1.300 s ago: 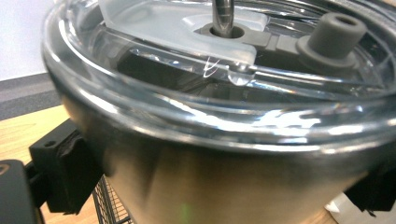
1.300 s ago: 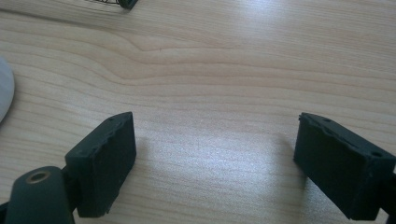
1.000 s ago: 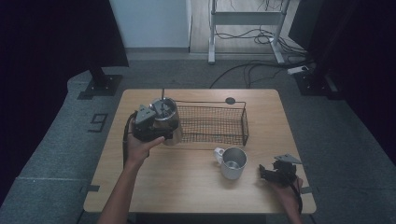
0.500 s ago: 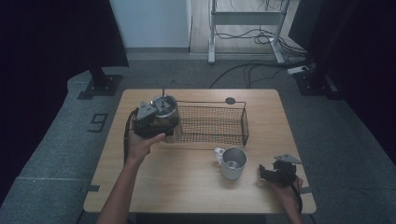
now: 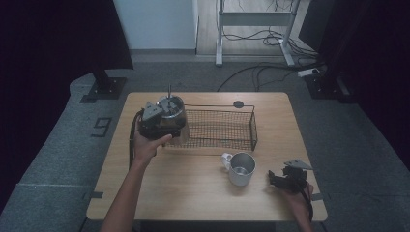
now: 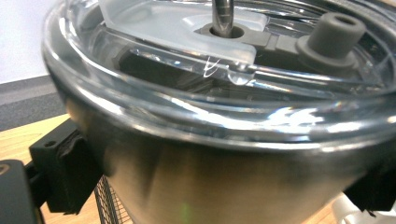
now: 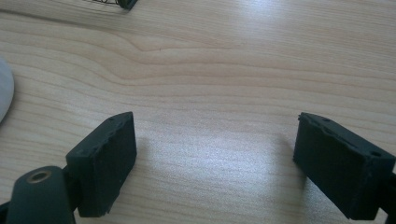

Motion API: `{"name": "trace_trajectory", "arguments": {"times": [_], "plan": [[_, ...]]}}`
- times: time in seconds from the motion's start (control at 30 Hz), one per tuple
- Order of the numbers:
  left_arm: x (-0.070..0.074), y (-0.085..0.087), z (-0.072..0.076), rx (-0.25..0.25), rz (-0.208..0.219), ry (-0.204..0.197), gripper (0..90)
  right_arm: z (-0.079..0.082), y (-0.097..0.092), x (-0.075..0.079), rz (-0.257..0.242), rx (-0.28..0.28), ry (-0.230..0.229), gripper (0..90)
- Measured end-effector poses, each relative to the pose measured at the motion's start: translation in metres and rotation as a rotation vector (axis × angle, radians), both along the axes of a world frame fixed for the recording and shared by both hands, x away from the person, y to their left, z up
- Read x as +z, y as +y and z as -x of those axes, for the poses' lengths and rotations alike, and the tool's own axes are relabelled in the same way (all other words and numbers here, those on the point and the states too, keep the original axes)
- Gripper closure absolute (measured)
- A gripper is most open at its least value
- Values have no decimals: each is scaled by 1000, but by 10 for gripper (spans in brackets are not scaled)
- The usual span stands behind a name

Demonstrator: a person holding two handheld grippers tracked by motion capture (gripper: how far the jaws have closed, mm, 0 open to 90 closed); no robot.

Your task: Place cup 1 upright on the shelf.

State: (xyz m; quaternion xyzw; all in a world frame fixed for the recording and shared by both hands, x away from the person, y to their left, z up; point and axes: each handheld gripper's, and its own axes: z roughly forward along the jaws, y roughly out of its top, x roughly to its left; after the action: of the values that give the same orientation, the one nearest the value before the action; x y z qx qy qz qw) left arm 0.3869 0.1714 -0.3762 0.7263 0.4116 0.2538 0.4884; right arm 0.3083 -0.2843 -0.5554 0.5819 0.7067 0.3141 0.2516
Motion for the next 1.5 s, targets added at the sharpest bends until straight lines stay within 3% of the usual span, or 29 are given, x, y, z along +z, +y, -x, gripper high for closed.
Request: {"name": "trace_trajectory", "arguments": {"times": [0.53,1.03,1.5], "plan": [[1,0,-12,18,-18,2,42,0,0,0,1,1,-1,130],[-7,-4,-25,16,12,24,42,0,0,0,1,0,-3,130],[-15,-8,-42,42,-1,35,42,0,0,0,0,-1,-4,132]]}}
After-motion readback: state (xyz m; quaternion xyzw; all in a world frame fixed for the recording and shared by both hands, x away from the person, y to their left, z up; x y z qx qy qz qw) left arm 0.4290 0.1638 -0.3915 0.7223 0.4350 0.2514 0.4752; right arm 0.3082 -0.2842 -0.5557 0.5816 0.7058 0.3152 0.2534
